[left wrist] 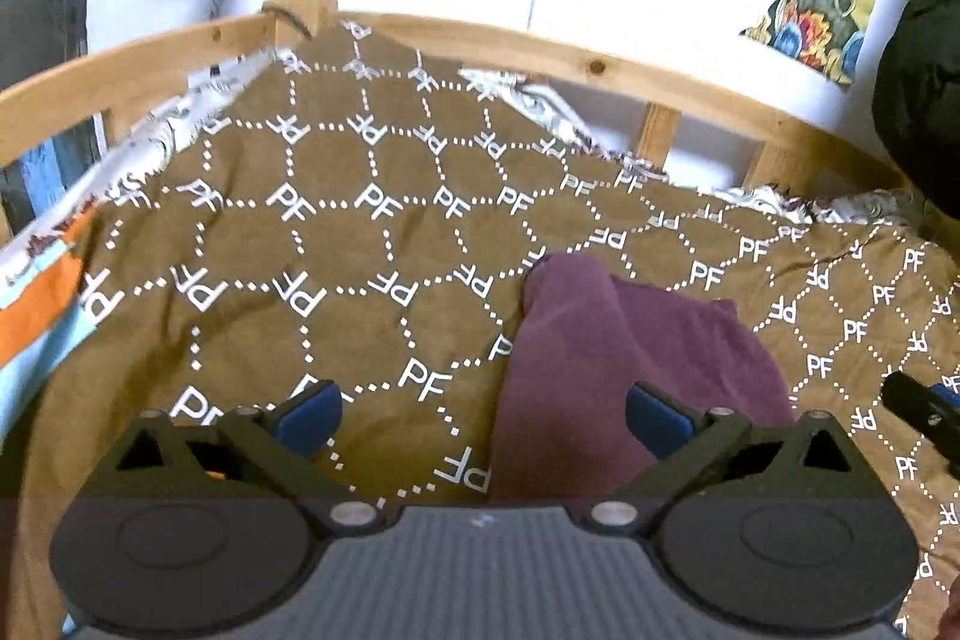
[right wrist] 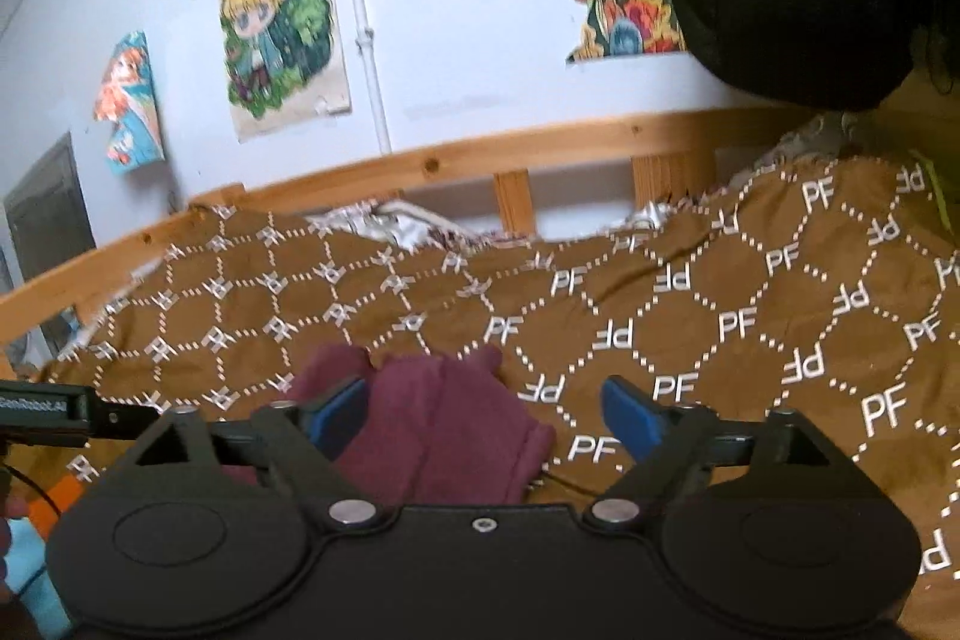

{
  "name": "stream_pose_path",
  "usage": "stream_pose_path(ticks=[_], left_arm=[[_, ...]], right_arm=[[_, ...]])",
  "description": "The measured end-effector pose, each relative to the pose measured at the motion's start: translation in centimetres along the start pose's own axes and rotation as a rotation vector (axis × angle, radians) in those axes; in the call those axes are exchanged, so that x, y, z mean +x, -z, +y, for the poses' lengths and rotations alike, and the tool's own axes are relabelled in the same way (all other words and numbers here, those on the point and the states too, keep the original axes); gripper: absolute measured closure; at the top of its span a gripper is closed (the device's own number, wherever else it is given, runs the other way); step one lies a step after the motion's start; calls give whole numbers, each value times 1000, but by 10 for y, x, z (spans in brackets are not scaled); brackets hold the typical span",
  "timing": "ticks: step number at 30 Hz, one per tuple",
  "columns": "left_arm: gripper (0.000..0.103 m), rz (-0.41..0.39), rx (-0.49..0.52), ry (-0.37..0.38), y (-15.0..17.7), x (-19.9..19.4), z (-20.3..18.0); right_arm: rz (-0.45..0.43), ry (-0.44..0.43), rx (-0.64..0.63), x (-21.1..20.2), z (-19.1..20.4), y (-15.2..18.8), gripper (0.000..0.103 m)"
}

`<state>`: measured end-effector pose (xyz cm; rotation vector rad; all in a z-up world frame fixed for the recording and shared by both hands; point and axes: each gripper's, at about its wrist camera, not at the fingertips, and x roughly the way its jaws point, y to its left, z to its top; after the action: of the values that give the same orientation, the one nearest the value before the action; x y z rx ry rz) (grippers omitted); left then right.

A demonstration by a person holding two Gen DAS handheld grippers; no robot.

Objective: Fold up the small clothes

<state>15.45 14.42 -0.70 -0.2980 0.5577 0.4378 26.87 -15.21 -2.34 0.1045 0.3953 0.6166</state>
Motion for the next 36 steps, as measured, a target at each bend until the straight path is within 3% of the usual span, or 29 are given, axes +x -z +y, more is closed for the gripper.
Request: stream_pose_path(ticks=[5,12,21,29,36], left_arm=[[0,-49,81,-22,12,-29,-6],[0,-96,138,-30,28,-74,-7],[0,-35,164,13,58,-105,5],[0,-1,161,10,79,-109,8],[0,-9,239,13,98,-93,5]], right_arm=[[-60,-27,39,-38,-1,-6,1],[-120,11,30,-94,8,-6,1],[-95,-13,-69,-144,36,11,1],[-62,3,-70,-159,52,39,1],[17,39,-97,-142,52,68,1]])
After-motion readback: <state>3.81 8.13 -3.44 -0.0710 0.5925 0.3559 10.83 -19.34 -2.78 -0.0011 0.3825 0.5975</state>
